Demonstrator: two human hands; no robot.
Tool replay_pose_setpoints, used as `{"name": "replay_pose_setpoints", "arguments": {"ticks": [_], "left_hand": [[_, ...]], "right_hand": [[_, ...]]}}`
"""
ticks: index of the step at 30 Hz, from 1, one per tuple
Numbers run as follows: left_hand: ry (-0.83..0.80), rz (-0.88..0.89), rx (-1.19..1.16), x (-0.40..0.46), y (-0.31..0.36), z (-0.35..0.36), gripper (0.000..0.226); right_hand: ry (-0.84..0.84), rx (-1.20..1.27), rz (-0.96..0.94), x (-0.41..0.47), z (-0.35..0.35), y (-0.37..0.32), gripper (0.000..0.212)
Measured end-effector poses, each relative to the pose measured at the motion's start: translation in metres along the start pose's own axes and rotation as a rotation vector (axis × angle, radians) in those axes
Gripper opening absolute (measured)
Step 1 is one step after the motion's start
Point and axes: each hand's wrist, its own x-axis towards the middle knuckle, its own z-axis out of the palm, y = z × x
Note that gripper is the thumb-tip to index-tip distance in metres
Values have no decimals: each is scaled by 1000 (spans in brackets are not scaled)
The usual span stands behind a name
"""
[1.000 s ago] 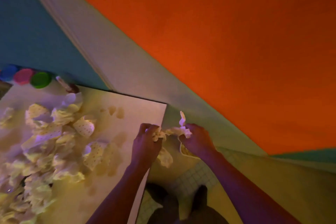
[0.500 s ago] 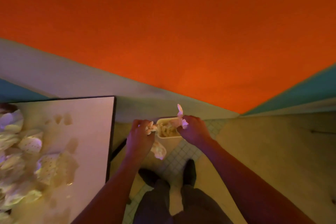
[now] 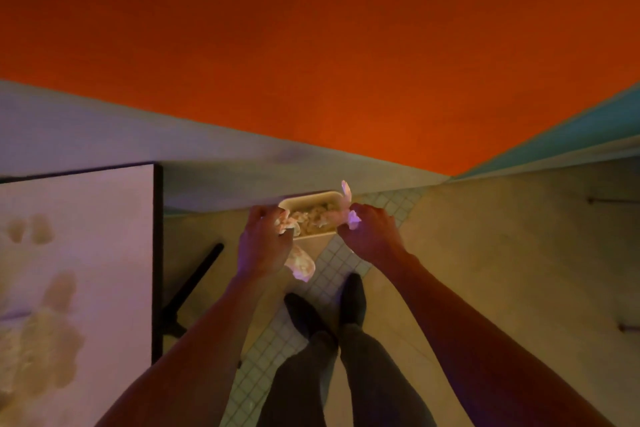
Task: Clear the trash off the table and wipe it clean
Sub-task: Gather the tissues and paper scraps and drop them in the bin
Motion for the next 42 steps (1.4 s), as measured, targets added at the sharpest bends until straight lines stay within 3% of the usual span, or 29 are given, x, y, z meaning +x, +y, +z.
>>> {"name": "replay_pose_setpoints", "arguments": {"ticks": [9, 22, 26, 32, 38, 42], "left_hand": [[206, 62, -107, 65, -71, 94, 34], [272, 284, -149, 150, -156, 246, 52], [244, 338, -109, 180, -180, 284, 48], [183, 489, 38, 190, -218, 339, 39], [-139, 298, 146, 208, -242, 393, 36], [-287, 265, 210, 229, -240, 408, 27]], "right_hand": [[73, 48, -12, 80, 94, 49, 29], [55, 11, -43, 204, 232, 107, 35], [47, -6, -46, 243, 270, 128, 44], [-44, -92, -141, 280, 320, 159, 36], [-278, -287, -101, 301, 353, 174, 43], [-316, -303, -47, 317, 374, 182, 52]]}}
